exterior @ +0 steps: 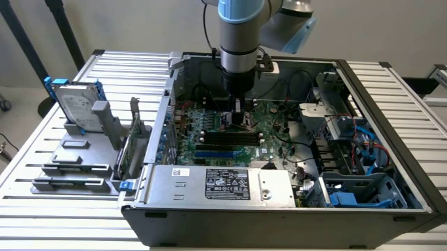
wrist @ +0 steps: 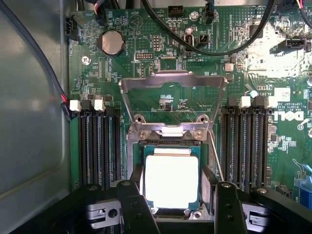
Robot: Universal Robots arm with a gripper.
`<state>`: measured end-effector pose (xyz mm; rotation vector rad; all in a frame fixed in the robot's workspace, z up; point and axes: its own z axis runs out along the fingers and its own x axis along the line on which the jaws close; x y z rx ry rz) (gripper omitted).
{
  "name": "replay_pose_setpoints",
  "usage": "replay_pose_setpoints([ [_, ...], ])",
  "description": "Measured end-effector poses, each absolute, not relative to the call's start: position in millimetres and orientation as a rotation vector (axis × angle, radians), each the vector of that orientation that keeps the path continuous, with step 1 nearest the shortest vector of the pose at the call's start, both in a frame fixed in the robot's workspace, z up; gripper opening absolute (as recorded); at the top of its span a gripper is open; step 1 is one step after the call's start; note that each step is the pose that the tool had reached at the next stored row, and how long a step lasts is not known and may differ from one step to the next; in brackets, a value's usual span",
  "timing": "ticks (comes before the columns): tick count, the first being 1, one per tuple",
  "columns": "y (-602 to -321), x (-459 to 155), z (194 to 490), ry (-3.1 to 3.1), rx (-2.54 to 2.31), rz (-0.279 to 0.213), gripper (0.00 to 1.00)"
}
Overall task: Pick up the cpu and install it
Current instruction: 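Place the cpu into insertion slot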
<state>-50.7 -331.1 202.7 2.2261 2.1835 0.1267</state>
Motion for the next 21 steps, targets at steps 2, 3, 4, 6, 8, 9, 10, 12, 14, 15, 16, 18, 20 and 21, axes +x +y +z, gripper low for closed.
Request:
replay_pose_setpoints([
  [2, -331.0, -51.0, 201.5, 2.184, 2.224, 0.129, 0.55],
  [3, -331.0, -51.3, 200.9, 2.184, 2.224, 0.129, 0.55],
  [4, -331.0, -51.7, 200.3, 2.184, 2.223, 0.129, 0.55],
  [6, -330.9, -52.1, 199.0, 2.184, 2.223, 0.129, 0.55],
  [8, -330.4, -52.2, 198.4, 2.184, 2.223, 0.129, 0.55],
  [9, -330.1, -52.2, 198.1, 2.184, 2.223, 0.129, 0.55],
  [10, -329.9, -52.2, 197.9, 2.184, 2.223, 0.129, 0.55],
  [12, -329.6, -52.2, 197.6, 2.184, 2.223, 0.128, 0.55],
  [14, -329.6, -52.2, 197.3, 2.185, 2.223, 0.128, 0.55],
  [15, -329.5, -52.2, 197.1, 2.185, 2.223, 0.128, 0.55],
  [16, -329.5, -52.2, 196.9, 2.185, 2.223, 0.128, 0.55],
  [18, -329.5, -52.2, 196.7, 2.184, 2.222, 0.127, 0.55],
  [20, -329.4, -52.2, 196.3, 2.184, 2.222, 0.126, 0.55],
  [21, -329.4, -52.2, 196.2, 2.183, 2.221, 0.125, 0.55],
])
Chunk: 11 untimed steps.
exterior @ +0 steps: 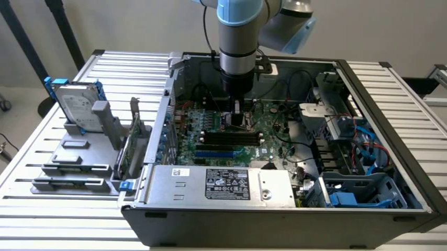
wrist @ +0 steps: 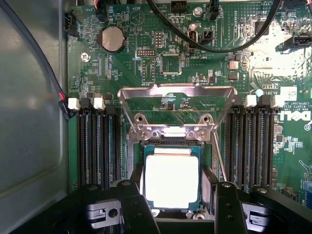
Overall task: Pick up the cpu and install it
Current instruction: 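Place the cpu into insertion slot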
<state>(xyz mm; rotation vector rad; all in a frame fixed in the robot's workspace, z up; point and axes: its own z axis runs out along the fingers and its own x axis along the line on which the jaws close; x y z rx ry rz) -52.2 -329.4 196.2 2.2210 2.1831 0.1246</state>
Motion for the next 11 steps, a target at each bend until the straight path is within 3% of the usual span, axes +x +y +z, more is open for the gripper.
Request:
replay_pose_setpoints([
  [11, -329.3, -52.2, 196.0, 2.179, 2.215, 0.113, 0.55],
])
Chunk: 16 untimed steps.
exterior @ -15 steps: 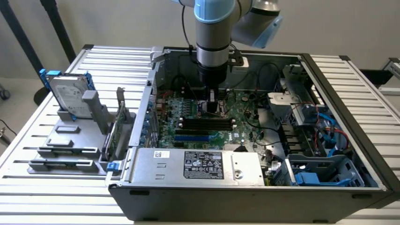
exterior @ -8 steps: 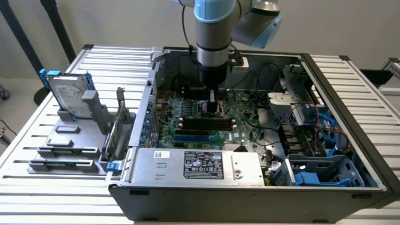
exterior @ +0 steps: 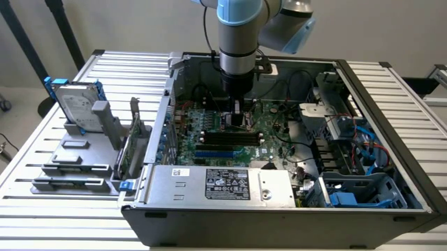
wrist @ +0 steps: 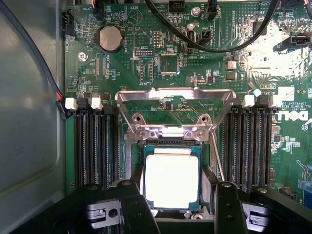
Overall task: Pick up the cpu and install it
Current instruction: 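Place the cpu into insertion slot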
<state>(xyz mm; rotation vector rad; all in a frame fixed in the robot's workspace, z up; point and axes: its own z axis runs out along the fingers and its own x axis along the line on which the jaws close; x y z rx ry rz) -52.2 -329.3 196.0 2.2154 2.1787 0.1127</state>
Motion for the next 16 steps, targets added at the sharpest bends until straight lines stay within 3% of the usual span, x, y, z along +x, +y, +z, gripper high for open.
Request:
replay_pose_setpoints([
  [13, -329.1, -52.1, 195.9, 2.183, 2.211, 0.114, 0.56],
  [15, -329.1, -52.1, 195.9, 2.184, 2.211, 0.114, 0.68],
  [16, -329.1, -52.2, 195.9, 2.184, 2.210, 0.113, 0.68],
])
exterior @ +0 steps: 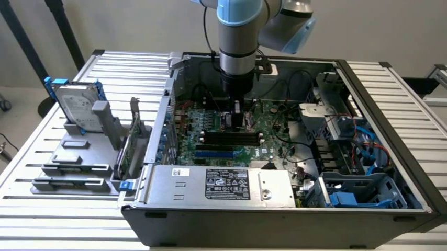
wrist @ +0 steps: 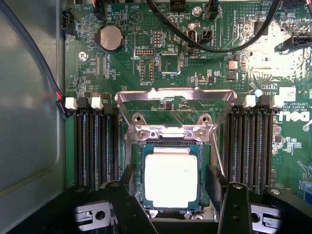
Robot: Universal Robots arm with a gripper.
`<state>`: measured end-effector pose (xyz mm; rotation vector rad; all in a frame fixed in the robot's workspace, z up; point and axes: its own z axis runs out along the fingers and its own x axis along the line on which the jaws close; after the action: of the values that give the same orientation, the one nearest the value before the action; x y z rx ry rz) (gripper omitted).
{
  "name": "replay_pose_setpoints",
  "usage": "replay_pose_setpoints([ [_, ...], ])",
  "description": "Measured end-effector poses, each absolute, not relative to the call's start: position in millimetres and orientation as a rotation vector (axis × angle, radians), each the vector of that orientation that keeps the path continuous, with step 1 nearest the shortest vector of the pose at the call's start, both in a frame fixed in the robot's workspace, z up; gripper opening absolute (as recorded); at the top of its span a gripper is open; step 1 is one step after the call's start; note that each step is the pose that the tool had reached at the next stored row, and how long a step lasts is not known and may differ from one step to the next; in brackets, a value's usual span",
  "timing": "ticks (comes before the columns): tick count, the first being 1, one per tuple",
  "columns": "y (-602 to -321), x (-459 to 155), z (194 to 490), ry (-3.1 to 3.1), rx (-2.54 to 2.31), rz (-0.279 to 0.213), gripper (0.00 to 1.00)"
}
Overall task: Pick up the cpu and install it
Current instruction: 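Place the cpu into insertion slot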
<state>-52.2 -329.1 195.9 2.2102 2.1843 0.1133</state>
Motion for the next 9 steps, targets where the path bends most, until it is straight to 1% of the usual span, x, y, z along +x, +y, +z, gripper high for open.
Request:
replay_pose_setpoints([
  [9, -329.2, -52.2, 202.9, 2.185, 2.209, 0.113, 0.68],
])
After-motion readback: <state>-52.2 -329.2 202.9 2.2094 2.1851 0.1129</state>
